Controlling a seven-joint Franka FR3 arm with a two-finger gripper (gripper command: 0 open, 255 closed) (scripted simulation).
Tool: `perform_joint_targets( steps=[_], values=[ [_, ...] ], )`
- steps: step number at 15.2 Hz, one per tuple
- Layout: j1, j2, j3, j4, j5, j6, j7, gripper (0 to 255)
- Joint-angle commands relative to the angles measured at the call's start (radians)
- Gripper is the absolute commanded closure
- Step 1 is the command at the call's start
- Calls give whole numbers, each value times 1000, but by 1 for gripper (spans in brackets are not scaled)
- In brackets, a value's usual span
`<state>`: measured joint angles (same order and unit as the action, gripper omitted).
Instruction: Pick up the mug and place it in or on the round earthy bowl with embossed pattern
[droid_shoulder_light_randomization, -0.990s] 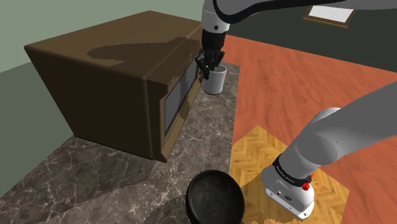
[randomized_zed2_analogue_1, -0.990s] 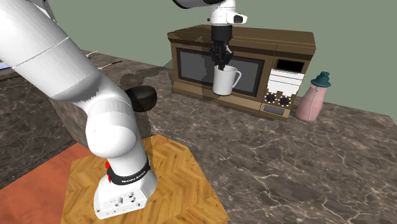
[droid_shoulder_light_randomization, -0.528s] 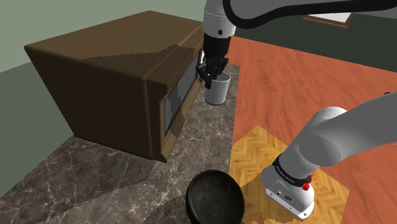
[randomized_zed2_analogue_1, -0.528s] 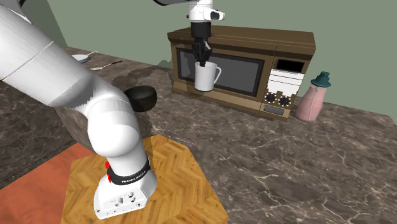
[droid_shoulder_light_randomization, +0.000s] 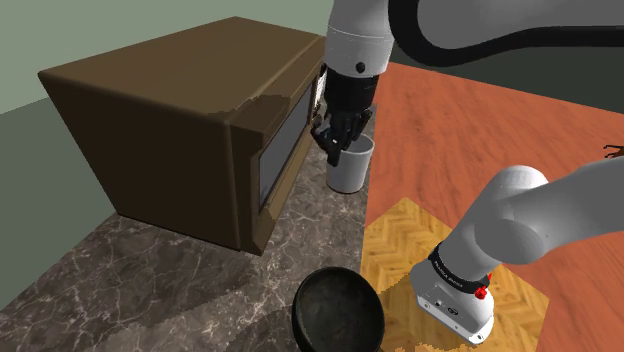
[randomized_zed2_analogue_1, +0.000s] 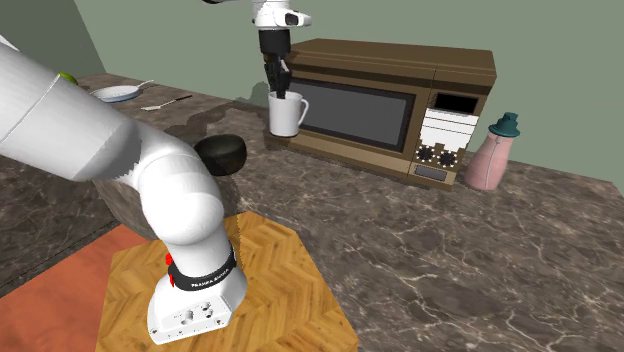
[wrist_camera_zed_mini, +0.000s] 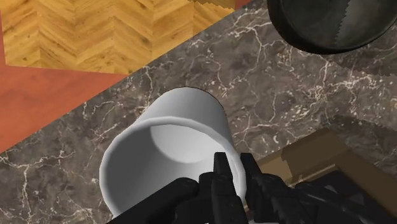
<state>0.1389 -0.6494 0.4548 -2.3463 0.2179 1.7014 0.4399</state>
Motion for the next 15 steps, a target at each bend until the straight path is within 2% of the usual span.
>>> perform_joint_targets(
  steps=[1,9,15],
  values=[
    [24,-14,41,2,31,-10,53,255],
    [99,-54,179,51,134,-68,235,255],
    [127,-38,300,133,198,-95,381,255]
  ],
)
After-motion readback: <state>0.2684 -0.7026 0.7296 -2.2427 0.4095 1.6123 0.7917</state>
